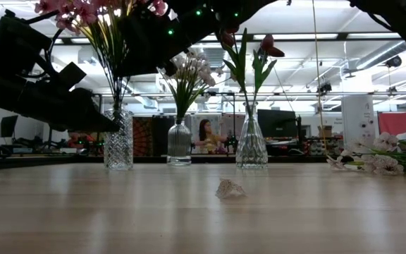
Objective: Sort flowers into vase by color
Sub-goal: Put the pink flower into the bottom left transparent vase
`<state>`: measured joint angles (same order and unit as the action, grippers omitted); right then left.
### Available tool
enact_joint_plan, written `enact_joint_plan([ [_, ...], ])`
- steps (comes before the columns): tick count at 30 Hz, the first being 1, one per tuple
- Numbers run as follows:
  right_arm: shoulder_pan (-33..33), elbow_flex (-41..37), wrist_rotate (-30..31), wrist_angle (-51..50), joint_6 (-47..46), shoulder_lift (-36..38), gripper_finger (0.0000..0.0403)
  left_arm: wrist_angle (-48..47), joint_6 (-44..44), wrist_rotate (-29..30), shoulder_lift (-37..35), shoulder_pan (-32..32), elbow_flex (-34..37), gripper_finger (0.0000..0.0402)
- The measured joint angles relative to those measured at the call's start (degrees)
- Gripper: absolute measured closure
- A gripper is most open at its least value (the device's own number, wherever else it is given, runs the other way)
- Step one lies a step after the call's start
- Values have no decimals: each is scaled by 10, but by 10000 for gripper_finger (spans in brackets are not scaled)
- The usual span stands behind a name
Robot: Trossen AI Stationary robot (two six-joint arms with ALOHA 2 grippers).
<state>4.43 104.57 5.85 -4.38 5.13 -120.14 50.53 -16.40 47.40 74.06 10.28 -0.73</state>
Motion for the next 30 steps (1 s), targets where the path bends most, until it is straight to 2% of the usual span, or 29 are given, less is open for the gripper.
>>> enact_joint_plan([
  [9,-3,0,2,0,14,2,381,0,0,0,0,0,0,187],
  [20,-7,-1,2,-3,4,6,269,1,-2,1,0,0,0,164],
  [25,-8,-1,3,-16,-7,17,240,4,-3,1,0,0,0,152],
  [30,-9,-1,8,-36,-11,29,227,5,-4,2,0,0,0,140],
])
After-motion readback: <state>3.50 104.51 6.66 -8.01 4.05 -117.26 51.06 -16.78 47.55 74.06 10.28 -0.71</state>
